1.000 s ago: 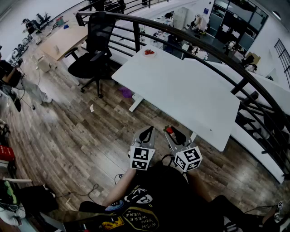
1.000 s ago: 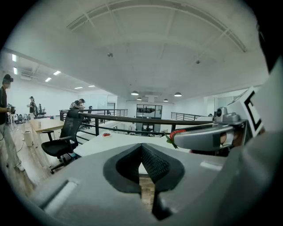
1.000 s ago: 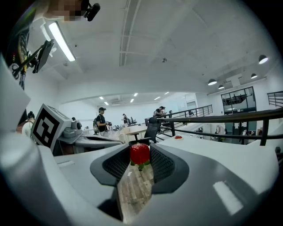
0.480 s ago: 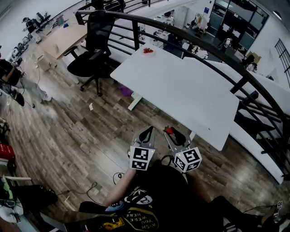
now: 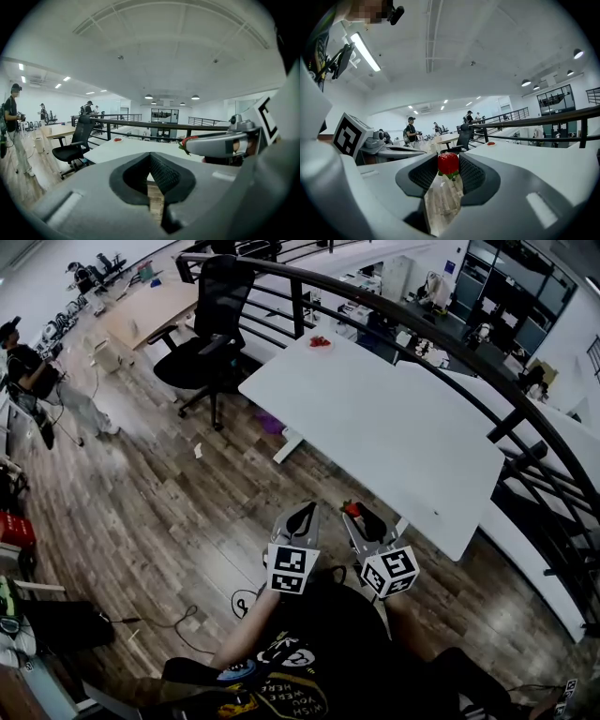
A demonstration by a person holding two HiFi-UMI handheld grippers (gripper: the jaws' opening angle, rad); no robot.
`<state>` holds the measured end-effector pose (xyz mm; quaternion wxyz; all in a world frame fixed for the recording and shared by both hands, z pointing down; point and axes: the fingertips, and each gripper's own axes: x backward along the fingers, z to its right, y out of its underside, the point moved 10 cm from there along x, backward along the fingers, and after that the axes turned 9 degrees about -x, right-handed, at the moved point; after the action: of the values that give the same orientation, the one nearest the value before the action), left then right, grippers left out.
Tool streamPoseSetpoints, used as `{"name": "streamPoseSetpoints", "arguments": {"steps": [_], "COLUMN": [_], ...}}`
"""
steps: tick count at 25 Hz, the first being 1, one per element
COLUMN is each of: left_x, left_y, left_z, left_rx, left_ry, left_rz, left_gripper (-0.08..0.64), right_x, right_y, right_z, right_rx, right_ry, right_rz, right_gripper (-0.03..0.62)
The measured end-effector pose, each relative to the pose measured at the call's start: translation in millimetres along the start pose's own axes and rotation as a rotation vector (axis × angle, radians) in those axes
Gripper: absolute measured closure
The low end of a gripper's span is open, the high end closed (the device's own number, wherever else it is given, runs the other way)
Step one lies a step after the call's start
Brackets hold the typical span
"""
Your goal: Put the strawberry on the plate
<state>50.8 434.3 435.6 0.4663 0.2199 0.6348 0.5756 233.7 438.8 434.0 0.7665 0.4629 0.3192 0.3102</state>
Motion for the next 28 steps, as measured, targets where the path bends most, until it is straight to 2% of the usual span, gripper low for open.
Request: {"name": "streamPoseSetpoints", "arguments": {"steps": [4, 8, 12, 20, 28], "left_x": [-7, -29, -35, -53, -73], "left_y": [4, 10, 1, -6, -1], "left_z": [0, -21, -30, -106, -148], "left_rx": [0.008, 0.011, 0.010, 0.019, 0.029], "left_ry": [-0.008, 0.016, 0.025, 0.000, 0.070], "left_rz": [-0.017, -0.031, -0.016, 0.021, 0.024], "left_gripper": [0.555, 0.555, 0.555, 0.555, 0.555], "right_x": [-3, -27, -33, -115, -154], "right_y": [4, 6, -1, -30, -34], "right_z": [9, 18, 24, 12, -3], "right_rx": [-0.018, -0.037, -0.045, 0.010, 0.032], "right_ry": [-0.006, 0.017, 0.037, 0.008, 0.061], "right_rz": [-0.017, -0.034, -0.044, -0.027, -0.029], "right_gripper": [0.451, 0.451, 0.451, 0.451, 0.451]}}
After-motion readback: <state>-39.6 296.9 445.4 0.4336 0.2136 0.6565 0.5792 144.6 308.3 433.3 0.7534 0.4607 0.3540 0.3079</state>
